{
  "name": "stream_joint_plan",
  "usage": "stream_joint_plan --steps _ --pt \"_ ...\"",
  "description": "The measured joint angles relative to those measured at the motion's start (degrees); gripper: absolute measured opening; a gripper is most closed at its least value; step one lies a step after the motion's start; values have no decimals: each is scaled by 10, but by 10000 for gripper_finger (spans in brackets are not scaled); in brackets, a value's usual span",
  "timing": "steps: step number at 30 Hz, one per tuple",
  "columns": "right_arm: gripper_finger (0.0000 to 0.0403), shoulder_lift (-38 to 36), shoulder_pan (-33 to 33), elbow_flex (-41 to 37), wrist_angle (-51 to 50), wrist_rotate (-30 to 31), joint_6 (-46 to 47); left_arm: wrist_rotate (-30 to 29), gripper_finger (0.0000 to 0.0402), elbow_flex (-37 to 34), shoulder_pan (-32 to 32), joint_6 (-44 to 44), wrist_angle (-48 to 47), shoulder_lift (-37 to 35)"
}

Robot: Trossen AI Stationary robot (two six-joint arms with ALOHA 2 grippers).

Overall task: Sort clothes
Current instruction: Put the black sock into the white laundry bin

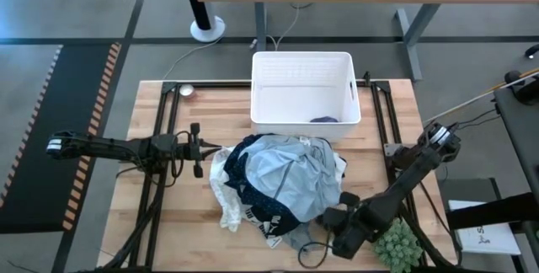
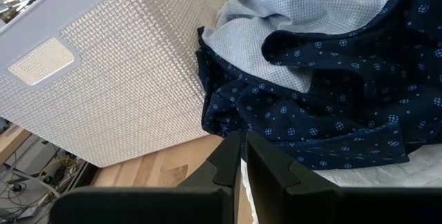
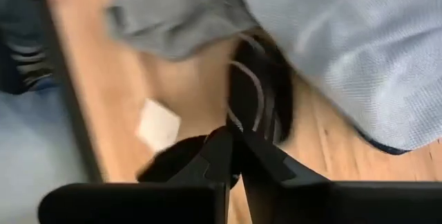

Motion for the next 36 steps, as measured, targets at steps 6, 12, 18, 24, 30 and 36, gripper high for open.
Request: stream_joint_plan --steps 6,12,18,24,30,36 --pt "2 -15 15 76 -22 8 -42 0 11 0 0 0 0 0" --pt "1 -15 24 169 -129 72 -90 0 11 0 0 0 0 0" --pt "1 -16 23 243 -224 162 -120 0 11 0 0 0 0 0" --pt "0 -16 14 316 -256 337 -188 0 11 0 0 0 0 0" --pt "0 -16 -25 394 -264 444 -278 0 11 0 0 0 0 0" --pt "0 -16 -115 455 -282 454 -384 0 11 0 0 0 0 0"
